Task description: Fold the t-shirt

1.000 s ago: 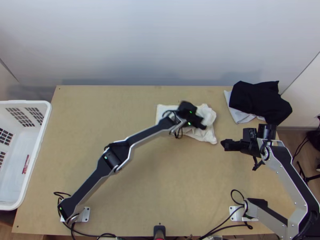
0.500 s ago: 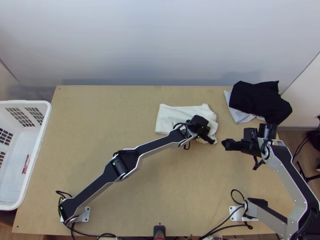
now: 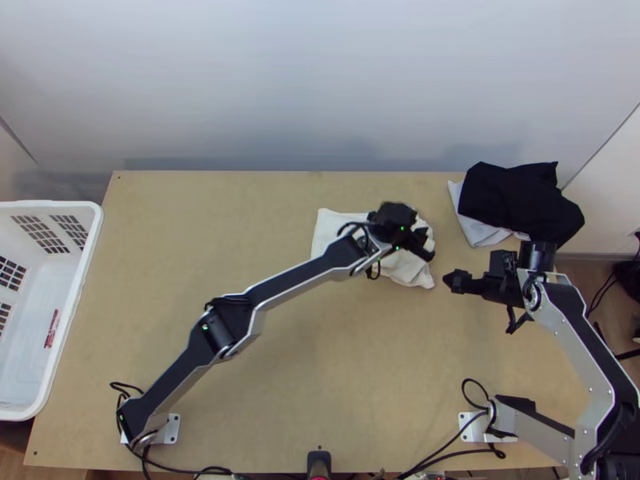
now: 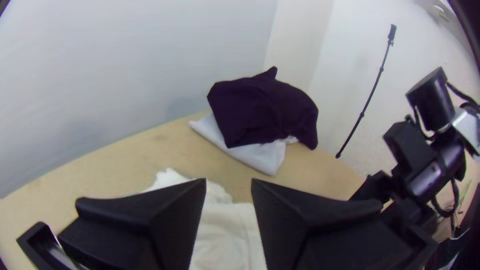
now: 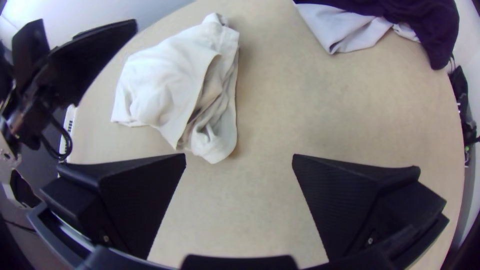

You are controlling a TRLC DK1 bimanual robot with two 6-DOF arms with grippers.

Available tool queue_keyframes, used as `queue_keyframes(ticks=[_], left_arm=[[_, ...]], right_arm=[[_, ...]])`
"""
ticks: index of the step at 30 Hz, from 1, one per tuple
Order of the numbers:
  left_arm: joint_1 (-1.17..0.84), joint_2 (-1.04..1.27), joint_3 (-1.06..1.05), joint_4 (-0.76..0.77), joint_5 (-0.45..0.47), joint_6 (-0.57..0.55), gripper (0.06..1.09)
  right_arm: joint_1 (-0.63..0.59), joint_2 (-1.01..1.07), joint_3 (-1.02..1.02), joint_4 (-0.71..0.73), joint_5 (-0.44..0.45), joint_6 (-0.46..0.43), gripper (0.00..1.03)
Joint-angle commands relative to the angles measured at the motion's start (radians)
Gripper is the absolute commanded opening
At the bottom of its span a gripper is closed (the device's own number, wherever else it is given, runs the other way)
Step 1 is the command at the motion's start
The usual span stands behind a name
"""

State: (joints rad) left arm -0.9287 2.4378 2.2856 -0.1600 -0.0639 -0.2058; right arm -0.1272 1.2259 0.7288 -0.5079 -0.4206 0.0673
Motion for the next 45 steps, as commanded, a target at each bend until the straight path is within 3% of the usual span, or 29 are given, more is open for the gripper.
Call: queue_keyframes(ticks=[1,9,13,16,28,40,43,45], left_arm=[[0.036,-0.140,-0.002,-0.102,0.009,0.037,1.03],[0.088,-0.295,-0.101,-0.319,0.009,0.097,1.04],[0.131,-0.391,-0.164,-0.386,-0.007,0.094,1.04],[0.159,-0.490,-0.265,-0.388,-0.008,0.109,1.04],[0.306,-0.784,-0.546,-0.381,-0.036,0.134,1.04],[0.433,-1.000,-0.769,-0.303,-0.033,0.128,1.04],[0.439,-1.056,-0.856,-0.271,-0.033,0.128,1.04],[0.441,-1.089,-0.907,-0.257,-0.033,0.117,1.04]], right_arm=[[-0.019,0.029,0.021,-0.001,-0.033,0.066,0.99],[0.001,0.030,-0.003,0.003,-0.086,0.089,0.99],[0.041,0.106,-0.008,0.072,-0.116,0.134,0.99],[0.084,0.181,0.008,0.158,-0.127,0.186,0.99],[0.186,0.485,0.192,0.289,-0.122,0.247,0.99],[0.287,0.621,0.322,0.293,-0.047,0.252,0.99],[0.325,0.646,0.365,0.281,-0.010,0.250,0.85],[0.354,0.641,0.379,0.279,0.028,0.236,0.62]])
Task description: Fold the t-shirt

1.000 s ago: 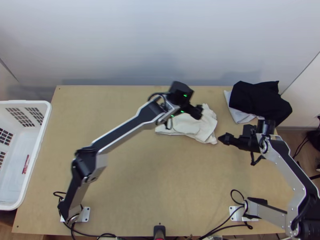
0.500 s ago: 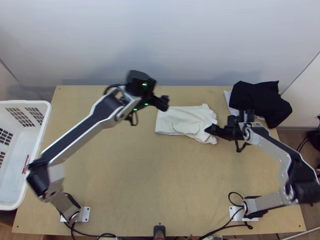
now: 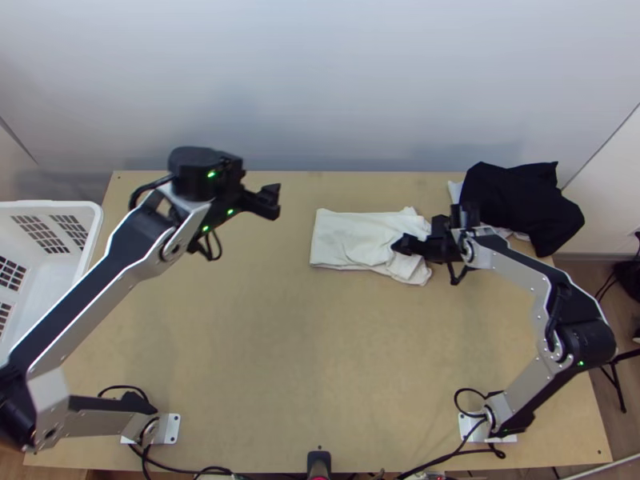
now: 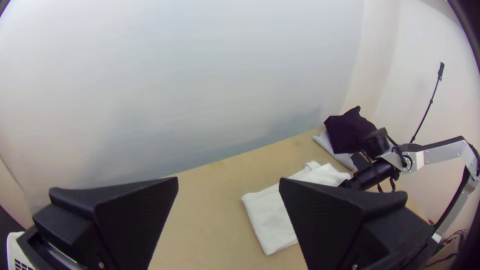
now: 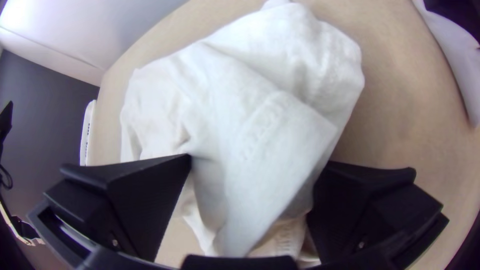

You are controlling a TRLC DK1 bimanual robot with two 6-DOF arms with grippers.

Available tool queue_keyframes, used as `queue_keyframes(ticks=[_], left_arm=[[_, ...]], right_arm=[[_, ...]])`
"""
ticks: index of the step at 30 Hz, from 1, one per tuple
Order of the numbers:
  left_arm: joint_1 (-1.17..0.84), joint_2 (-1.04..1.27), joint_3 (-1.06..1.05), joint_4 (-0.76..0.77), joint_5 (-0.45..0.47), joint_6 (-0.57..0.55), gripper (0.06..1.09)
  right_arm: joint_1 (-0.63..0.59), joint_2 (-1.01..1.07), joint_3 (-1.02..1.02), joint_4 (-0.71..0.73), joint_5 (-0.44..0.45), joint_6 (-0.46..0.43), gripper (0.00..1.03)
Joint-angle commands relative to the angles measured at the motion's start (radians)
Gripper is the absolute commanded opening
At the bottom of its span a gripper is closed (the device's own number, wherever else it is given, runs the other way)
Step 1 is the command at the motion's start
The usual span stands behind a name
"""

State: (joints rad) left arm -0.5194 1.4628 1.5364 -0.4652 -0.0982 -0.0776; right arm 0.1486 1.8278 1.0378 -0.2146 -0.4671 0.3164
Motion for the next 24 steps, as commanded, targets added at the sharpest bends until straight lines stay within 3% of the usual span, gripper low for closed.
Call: queue_keyframes(ticks=[1,3,4,12,16,24], left_arm=[[0.035,-0.130,-0.179,0.051,-0.001,-0.011,1.04],[0.053,-0.162,-0.220,0.065,-0.001,-0.008,1.04],[0.068,-0.174,-0.234,0.065,-0.001,-0.005,1.04],[0.191,-0.252,-0.315,0.065,0.002,0.068,1.04],[0.219,-0.294,-0.367,0.065,0.002,0.090,1.04],[0.252,-0.361,-0.447,0.073,0.002,0.101,1.04]], right_arm=[[0.088,0.031,0.073,-0.017,0.077,-0.020,0.46],[0.101,0.007,0.073,-0.019,0.091,-0.048,0.11],[0.108,-0.009,0.073,-0.026,0.091,-0.065,0.03],[0.049,-0.173,0.091,-0.019,0.124,-0.022,0.03],[0.042,-0.229,0.120,0.057,0.145,-0.020,0.03],[-0.014,-0.182,0.292,0.093,0.163,-0.010,0.03]])
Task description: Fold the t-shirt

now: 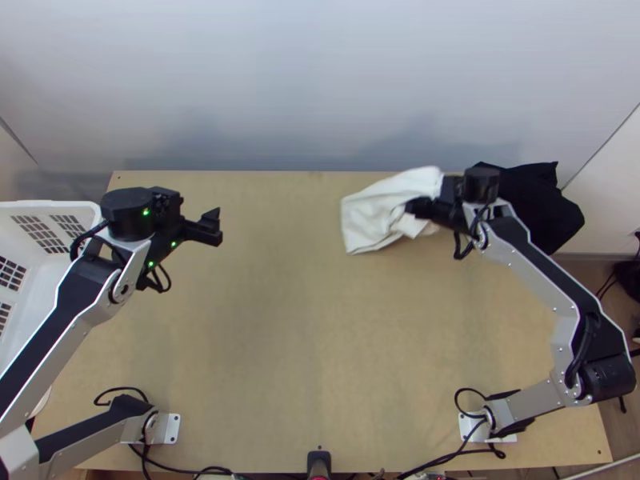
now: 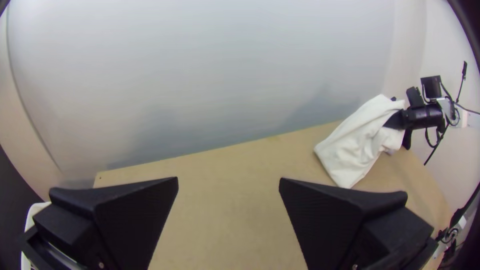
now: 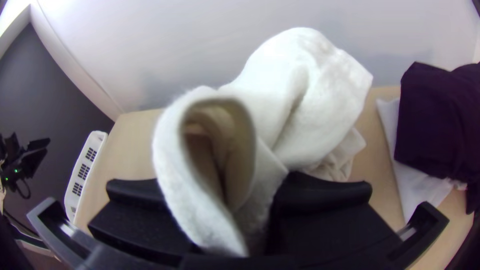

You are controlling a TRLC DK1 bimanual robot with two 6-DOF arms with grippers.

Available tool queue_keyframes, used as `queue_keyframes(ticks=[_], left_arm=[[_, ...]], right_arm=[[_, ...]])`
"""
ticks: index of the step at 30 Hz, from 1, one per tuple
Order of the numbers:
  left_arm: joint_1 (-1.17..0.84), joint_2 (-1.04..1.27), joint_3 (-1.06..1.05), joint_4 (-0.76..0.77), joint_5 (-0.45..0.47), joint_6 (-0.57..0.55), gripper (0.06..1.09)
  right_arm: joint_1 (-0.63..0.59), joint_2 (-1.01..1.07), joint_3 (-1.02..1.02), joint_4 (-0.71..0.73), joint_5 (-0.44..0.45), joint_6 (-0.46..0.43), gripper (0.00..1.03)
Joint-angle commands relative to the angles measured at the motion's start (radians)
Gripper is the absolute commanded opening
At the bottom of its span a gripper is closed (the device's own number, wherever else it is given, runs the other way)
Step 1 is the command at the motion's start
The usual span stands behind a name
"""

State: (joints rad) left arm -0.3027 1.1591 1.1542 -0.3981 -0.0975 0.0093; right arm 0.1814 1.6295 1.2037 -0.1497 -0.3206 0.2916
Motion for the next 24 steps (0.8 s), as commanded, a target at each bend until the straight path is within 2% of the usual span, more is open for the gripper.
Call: queue_keyframes(ticks=[1,9,18,24], left_arm=[[0.039,-0.065,-0.071,0.005,0.001,0.014,1.04],[0.048,-0.105,-0.148,0.025,0.002,0.021,1.04],[0.048,-0.118,-0.177,0.059,0.001,0.024,1.04],[0.048,-0.118,-0.188,0.059,0.002,0.024,1.04]], right_arm=[[-0.056,0.027,0.152,0.025,0.022,0.017,0.03],[-0.154,0.092,0.312,0.015,0.066,0.069,0.03],[-0.336,0.190,0.485,0.007,0.078,0.098,0.03],[-0.454,0.230,0.493,0.001,0.078,0.101,0.03]])
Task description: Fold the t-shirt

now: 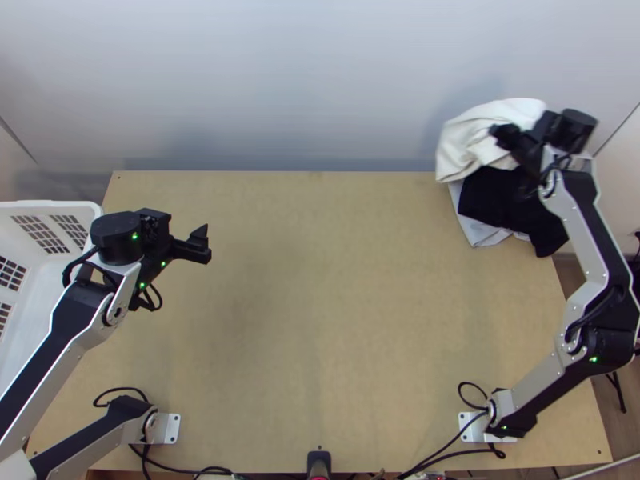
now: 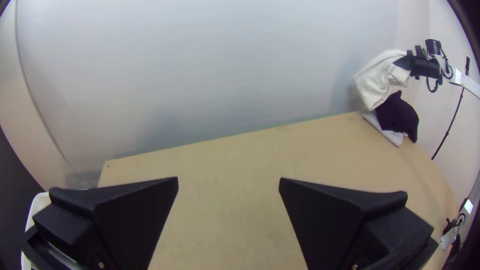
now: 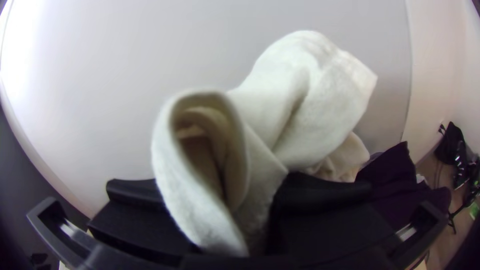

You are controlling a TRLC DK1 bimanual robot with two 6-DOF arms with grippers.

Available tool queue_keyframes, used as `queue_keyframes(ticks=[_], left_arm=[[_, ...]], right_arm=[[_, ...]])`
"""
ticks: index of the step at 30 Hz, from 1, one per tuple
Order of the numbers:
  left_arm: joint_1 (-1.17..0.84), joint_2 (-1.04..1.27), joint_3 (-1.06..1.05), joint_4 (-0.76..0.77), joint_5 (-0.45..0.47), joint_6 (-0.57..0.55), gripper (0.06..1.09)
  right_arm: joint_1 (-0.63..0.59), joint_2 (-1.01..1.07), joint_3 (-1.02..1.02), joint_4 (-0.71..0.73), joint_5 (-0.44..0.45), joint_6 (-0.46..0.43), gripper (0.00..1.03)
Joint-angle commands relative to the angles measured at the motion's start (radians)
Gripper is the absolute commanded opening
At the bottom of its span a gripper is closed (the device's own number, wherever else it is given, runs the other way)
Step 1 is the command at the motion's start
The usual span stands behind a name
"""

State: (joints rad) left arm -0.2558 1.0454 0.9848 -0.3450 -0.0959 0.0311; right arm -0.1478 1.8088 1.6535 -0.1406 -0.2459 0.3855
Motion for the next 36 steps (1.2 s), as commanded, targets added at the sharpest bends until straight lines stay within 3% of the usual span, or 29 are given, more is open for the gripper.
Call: queue_keyframes(ticks=[1,16,24,31,32,33,35,36], left_arm=[[0.000,-0.008,-0.023,0.006,0.001,0.003,1.04],[-0.031,-0.031,-0.055,0.005,0.001,0.010,1.04],[-0.083,-0.028,-0.058,0.006,0.001,0.001,1.04],[-0.085,-0.036,-0.067,0.006,0.001,-0.011,1.04],[-0.083,-0.039,-0.071,0.006,0.001,-0.011,1.04],[-0.085,-0.041,-0.071,0.006,0.001,-0.014,1.04],[-0.085,-0.041,-0.069,0.006,0.001,-0.020,1.04],[-0.083,-0.042,-0.071,0.006,0.001,-0.020,1.04]], right_arm=[[-0.142,0.058,0.034,-0.011,0.003,0.006,0.03],[-0.377,0.135,-0.192,-0.001,-0.004,-0.152,0.03],[-0.384,0.104,-0.305,-0.005,-0.016,-0.238,0.03],[-0.346,0.047,-0.374,-0.016,-0.044,-0.255,0.05],[-0.340,0.043,-0.376,-0.022,-0.055,-0.257,0.17],[-0.335,0.041,-0.380,-0.025,-0.056,-0.257,0.37],[-0.332,0.040,-0.380,-0.037,-0.058,-0.254,0.93],[-0.332,0.040,-0.379,-0.039,-0.061,-0.252,1.00]])
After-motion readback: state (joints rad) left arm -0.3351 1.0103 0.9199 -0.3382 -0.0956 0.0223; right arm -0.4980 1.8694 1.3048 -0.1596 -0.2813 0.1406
